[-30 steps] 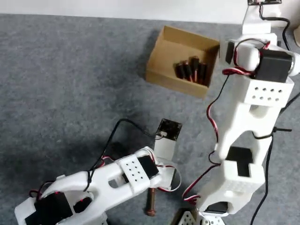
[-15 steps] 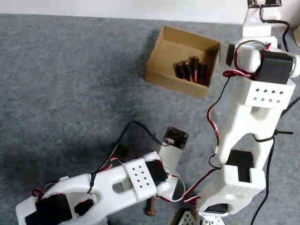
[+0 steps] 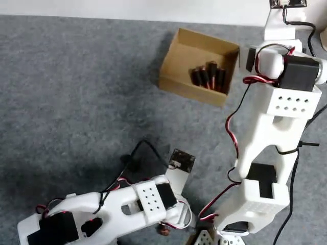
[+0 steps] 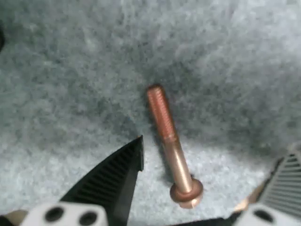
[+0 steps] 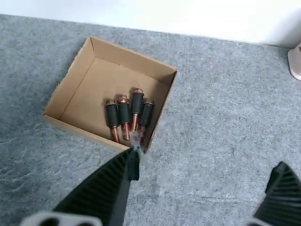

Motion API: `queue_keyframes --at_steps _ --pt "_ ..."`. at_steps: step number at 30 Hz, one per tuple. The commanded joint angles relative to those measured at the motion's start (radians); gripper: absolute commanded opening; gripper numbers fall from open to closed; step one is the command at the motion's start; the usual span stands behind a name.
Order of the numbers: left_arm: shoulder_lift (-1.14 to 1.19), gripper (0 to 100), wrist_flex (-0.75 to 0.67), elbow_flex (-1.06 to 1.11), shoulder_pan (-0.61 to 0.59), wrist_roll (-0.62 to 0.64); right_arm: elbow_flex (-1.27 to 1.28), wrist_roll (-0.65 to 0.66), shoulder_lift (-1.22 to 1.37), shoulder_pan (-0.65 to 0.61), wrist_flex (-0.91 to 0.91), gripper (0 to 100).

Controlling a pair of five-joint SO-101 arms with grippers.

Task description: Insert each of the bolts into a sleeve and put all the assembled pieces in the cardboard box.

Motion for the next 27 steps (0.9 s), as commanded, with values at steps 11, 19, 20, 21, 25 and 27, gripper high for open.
queue_keyframes --at_steps 11,19,20,21,25,27 --pt "-0.007 2 -0.110 0.047 -0.022 0.011 0.042 -0.012 -0.039 0.012 0.021 38.6" --pt "-0.013 1 -0.104 0.048 -0.022 0.006 0.068 -0.012 -0.041 0.033 0.019 38.6" --pt "-0.013 1 -0.104 0.045 -0.022 -0.008 0.068 -0.012 -0.041 0.033 0.019 38.6" --pt "-0.013 1 -0.104 0.044 -0.022 -0.035 0.068 -0.012 -0.041 0.033 0.019 38.6" --pt "-0.015 1 -0.104 0.016 -0.073 -0.146 0.068 -0.012 -0.042 0.033 0.019 38.6" --pt "-0.016 1 -0.104 -0.018 -0.156 -0.189 0.073 -0.012 -0.042 0.036 0.019 38.6"
